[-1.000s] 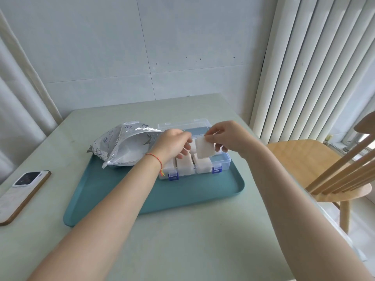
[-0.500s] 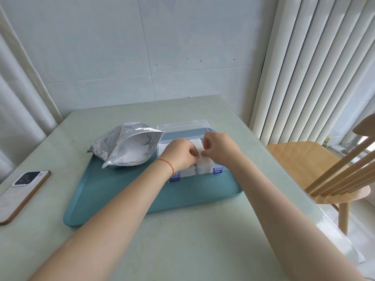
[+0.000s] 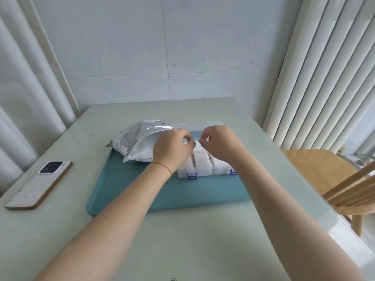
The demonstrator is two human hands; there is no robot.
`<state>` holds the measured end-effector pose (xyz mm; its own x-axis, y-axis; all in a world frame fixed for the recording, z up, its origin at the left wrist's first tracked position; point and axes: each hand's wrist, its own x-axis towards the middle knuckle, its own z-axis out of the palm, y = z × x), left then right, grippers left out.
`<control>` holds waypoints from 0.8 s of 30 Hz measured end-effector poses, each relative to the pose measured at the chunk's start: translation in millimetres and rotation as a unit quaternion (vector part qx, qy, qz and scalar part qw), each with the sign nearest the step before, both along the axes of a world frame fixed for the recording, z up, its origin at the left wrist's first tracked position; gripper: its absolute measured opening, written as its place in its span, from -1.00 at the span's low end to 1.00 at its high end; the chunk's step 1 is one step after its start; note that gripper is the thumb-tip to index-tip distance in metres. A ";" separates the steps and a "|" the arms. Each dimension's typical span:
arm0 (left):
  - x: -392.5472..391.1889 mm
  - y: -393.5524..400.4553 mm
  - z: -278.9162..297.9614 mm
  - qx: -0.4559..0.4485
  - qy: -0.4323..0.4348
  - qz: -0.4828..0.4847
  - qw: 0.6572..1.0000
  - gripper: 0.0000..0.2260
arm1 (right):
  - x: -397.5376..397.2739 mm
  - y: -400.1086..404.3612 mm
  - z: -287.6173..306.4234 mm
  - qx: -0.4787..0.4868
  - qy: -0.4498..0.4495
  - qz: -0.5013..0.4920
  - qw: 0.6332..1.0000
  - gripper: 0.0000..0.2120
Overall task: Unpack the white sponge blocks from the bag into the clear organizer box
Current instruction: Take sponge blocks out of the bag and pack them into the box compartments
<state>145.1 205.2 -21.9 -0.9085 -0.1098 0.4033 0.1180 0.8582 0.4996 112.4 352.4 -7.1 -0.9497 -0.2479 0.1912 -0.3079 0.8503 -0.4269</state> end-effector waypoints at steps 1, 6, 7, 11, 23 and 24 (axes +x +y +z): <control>5.9 -16.9 -1.1 0.014 0.041 0.033 0.998 -0.89 | 3.7 -17.7 1.3 -0.012 -0.002 0.020 1.000 -0.83; 28.4 -91.6 -0.1 0.074 0.097 0.158 0.980 -0.93 | 7.8 -102.4 -4.7 -0.037 -0.058 0.089 0.994 -0.76; 29.6 -101.9 -0.6 0.078 0.084 0.155 0.981 -0.96 | 5.9 -114.1 -7.1 -0.025 -0.086 0.082 0.993 -0.75; 33.0 -133.6 -6.6 0.096 0.000 0.091 0.991 -0.77 | 3.4 -152.6 -17.7 0.092 -0.135 0.028 0.986 -0.73; 31.4 -146.1 -14.8 0.185 -0.017 0.047 0.981 -0.79 | -1.8 -173.5 -9.5 0.250 -0.218 0.003 0.943 -0.56; 31.2 -146.2 -15.3 0.187 -0.016 0.045 0.981 -0.79 | -0.9 -175.8 -8.1 0.262 -0.241 0.003 0.935 -0.59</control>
<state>176.2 59.1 -37.2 -0.9001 -0.3243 0.2909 0.0299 0.6202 0.7839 111.5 176.6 -15.2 -0.8923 -0.1941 -0.4076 -0.1934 0.9802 -0.0435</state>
